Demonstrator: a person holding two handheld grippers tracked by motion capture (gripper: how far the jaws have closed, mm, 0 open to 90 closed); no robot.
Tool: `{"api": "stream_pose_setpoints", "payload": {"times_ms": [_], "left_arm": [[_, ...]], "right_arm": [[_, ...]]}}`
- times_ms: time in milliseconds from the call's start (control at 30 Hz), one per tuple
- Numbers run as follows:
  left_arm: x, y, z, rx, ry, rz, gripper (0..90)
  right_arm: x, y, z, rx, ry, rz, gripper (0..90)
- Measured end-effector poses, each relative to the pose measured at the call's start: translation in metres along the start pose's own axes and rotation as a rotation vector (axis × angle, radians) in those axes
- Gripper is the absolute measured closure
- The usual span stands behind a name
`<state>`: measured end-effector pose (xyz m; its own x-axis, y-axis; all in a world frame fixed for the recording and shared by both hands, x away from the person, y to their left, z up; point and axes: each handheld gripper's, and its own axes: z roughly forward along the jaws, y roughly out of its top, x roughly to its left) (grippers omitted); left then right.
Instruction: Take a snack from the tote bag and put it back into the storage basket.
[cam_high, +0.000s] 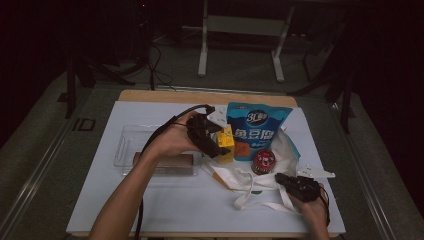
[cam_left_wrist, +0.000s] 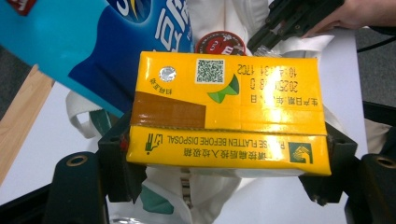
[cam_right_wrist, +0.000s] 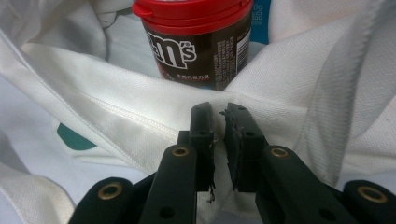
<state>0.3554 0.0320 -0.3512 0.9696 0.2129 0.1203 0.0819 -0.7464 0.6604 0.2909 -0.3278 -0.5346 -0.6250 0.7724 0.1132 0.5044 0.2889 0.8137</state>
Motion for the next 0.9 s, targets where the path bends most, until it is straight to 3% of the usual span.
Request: {"api": "stream_pose_setpoints", "payload": {"times_ms": [400,667,900], "left_arm": [[0.001,-0.009,-0.021,-0.022,0.005,-0.009,28.3],[0.006,-0.015,-0.035,-0.053,0.028,-0.026,28.3],[0.015,-0.024,-0.044,-0.056,0.071,-0.067,28.3]], "right_arm": [[0.000,0.000,0.000,0.001,0.000,0.000,81.4],[0.000,0.000,0.000,0.000,-0.001,0.001,81.5],[0.000,0.000,0.000,-0.001,-0.003,0.000,81.5]]}}
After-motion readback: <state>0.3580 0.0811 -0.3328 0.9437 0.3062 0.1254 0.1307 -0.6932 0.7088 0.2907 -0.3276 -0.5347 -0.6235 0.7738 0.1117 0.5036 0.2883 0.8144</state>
